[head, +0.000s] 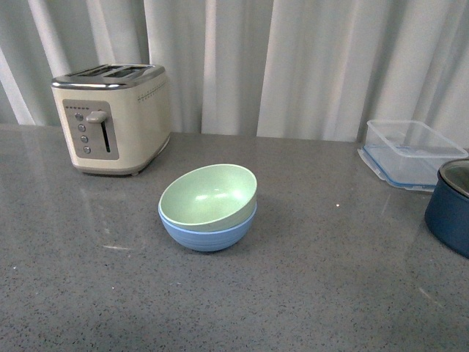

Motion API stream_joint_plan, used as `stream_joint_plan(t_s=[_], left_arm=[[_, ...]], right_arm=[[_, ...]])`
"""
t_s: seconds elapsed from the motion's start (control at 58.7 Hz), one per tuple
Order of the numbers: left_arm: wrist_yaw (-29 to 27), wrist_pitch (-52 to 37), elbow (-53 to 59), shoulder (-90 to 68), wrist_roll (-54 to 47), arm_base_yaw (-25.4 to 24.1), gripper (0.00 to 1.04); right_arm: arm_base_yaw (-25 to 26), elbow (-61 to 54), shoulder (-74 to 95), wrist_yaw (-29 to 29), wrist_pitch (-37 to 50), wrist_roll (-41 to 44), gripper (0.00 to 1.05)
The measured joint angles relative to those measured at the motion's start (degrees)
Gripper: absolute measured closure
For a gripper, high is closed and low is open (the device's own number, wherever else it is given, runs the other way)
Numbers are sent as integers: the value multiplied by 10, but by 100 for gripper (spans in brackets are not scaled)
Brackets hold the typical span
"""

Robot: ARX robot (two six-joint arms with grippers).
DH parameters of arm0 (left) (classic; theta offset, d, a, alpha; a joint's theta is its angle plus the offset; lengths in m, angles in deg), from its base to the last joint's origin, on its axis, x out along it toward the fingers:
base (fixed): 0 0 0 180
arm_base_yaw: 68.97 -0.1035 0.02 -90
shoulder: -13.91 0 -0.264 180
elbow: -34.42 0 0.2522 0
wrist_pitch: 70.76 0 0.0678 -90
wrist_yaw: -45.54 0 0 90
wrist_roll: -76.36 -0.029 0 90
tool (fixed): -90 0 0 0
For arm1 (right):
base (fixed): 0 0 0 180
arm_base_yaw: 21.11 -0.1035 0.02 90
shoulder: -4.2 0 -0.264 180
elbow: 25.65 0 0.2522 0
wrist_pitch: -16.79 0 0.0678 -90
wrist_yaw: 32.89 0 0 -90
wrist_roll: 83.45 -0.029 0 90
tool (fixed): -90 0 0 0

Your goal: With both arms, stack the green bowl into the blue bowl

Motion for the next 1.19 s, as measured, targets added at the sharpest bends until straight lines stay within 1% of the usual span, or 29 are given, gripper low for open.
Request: stream_joint_plan(t_s=[0.409,0.46,0.528,1.192], left_arm=[[1,0,0,0,0,0,7],[1,0,0,0,0,0,7],[1,0,0,0,0,0,7],[0,0,0,0,0,0,7]], right_arm=[[2,-52,-137,2,-85,0,104],[2,-66,-140,2,-67,0,104],[2,-76,-152,2,-73,0,104],[2,-78,-354,2,-266,0,104]])
